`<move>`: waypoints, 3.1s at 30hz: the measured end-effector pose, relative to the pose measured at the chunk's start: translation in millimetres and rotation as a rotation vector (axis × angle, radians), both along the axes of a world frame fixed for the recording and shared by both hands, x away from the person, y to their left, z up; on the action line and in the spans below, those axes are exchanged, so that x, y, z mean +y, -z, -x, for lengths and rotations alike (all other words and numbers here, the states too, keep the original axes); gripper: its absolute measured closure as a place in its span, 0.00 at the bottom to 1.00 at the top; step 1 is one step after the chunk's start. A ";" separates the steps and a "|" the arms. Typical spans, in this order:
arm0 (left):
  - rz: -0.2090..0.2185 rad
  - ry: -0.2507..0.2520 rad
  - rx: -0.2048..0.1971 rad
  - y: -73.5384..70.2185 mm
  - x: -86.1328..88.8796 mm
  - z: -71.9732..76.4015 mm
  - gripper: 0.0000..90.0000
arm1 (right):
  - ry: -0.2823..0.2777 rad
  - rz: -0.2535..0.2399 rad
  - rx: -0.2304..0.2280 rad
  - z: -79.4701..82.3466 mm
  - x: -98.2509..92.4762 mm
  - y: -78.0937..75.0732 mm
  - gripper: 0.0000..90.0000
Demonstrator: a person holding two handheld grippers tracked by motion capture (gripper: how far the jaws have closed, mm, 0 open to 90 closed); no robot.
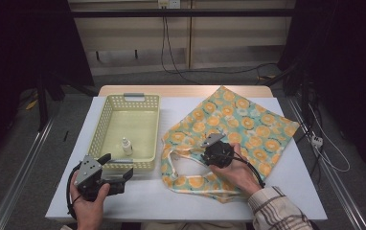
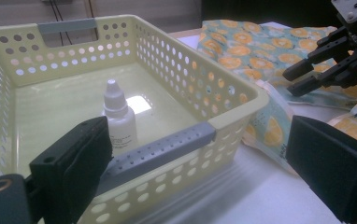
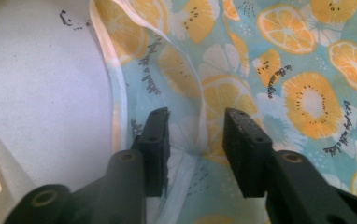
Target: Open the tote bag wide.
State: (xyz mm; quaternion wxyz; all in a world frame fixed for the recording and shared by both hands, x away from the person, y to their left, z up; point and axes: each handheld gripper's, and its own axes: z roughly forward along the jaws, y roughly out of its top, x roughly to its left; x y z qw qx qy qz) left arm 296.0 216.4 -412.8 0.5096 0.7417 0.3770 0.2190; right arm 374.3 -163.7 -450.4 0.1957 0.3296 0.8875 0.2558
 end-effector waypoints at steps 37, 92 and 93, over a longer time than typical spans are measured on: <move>-0.003 0.002 0.001 -0.1 -0.9 0.1 0.08 | 0.129 -0.295 0.104 -18.3 -41.3 -25.0 1.00; 0.013 -0.008 0.010 1.5 3.6 -0.6 0.08 | 0.193 -0.646 -0.136 -60.6 -110.6 -135.5 1.00; 0.015 -0.009 0.010 1.3 3.8 -0.4 0.08 | 0.193 -0.654 -0.140 -61.4 -111.2 -136.8 1.00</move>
